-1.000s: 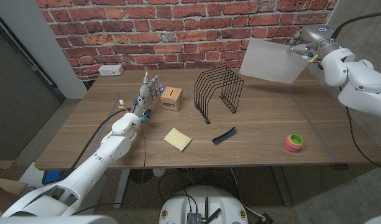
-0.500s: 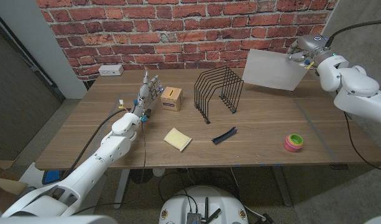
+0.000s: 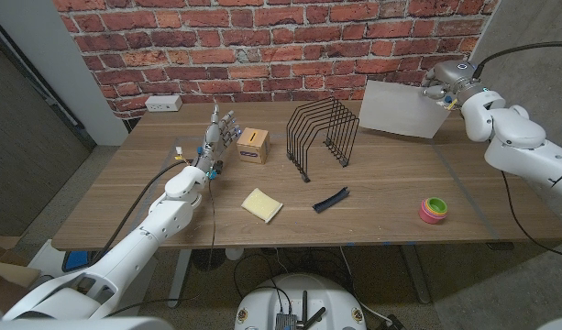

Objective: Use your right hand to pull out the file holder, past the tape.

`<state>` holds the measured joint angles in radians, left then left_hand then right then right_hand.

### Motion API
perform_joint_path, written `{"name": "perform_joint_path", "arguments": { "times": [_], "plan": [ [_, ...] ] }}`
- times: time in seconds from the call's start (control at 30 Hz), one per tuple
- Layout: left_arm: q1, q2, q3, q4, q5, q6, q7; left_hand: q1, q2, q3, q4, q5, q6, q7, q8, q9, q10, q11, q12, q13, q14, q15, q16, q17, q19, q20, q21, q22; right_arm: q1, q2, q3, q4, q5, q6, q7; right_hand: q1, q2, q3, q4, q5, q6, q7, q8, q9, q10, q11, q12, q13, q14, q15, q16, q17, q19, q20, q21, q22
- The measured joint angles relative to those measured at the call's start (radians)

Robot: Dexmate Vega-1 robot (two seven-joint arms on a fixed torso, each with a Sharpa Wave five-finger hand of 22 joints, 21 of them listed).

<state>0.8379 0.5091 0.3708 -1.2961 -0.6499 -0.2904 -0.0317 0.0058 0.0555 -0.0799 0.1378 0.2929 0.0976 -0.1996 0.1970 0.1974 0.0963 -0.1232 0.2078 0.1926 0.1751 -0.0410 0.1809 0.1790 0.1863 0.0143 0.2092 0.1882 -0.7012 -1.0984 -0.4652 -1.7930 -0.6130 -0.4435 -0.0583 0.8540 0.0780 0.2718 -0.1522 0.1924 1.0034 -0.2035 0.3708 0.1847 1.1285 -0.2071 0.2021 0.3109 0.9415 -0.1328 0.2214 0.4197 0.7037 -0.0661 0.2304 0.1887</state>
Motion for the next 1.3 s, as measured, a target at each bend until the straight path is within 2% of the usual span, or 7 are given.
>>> {"name": "perform_joint_path", "arguments": {
  "times": [0.3,0.4,0.73,1.3],
  "plan": [
    [0.000,0.000,0.000,0.000,0.000,0.000,0.000,0.000,0.000,0.000,0.000,0.000,0.000,0.000,0.000,0.000,0.000,0.000,0.000,0.000,0.000,0.000,0.000,0.000,0.000,0.000,0.000,0.000,-0.008,0.007,-0.010,0.005,-0.005,-0.013,-0.020,-0.002,-0.002,0.003,0.003,0.000,0.000,0.000,0.000,0.000,0.000,0.000,0.000,0.000,0.000,0.000,0.000,0.005,0.000,0.000,0.000,0.000],
    [0.000,0.000,0.000,0.000,0.000,0.000,0.000,0.000,0.000,0.000,0.000,0.000,0.000,0.000,0.000,0.000,0.000,0.000,0.000,0.000,0.000,0.000,0.000,0.000,0.000,0.000,0.000,0.000,-0.033,0.012,-0.014,0.001,-0.007,-0.022,-0.032,-0.002,-0.002,0.003,0.003,0.000,0.000,0.000,0.000,0.000,0.000,0.000,0.000,0.000,0.000,0.000,0.000,0.005,0.000,0.000,0.000,0.000],
    [0.000,0.000,0.000,0.000,0.000,0.000,0.000,0.000,0.000,0.000,0.000,0.000,0.000,0.000,0.000,0.000,0.000,0.000,0.000,0.000,0.000,0.000,0.000,0.000,0.000,0.000,0.000,0.000,-0.067,0.023,-0.029,-0.007,-0.011,-0.045,-0.053,-0.001,-0.002,0.007,0.002,0.000,0.006,0.006,0.000,0.005,0.000,0.000,0.000,0.000,0.000,0.000,0.000,0.005,0.000,0.000,0.000,0.000],
    [0.000,0.000,0.000,0.000,0.000,0.000,0.000,0.000,0.000,0.000,0.000,0.000,0.000,0.000,0.000,0.000,0.000,0.000,0.000,0.000,0.000,0.000,0.000,0.000,0.000,0.000,0.000,0.000,-0.084,0.038,-0.049,-0.013,-0.003,-0.052,-0.051,-0.005,0.002,0.007,0.002,0.000,0.009,0.002,0.000,0.004,0.000,0.000,0.000,0.003,0.000,0.000,0.000,0.005,0.000,0.000,0.000,0.000]
  ]
}}
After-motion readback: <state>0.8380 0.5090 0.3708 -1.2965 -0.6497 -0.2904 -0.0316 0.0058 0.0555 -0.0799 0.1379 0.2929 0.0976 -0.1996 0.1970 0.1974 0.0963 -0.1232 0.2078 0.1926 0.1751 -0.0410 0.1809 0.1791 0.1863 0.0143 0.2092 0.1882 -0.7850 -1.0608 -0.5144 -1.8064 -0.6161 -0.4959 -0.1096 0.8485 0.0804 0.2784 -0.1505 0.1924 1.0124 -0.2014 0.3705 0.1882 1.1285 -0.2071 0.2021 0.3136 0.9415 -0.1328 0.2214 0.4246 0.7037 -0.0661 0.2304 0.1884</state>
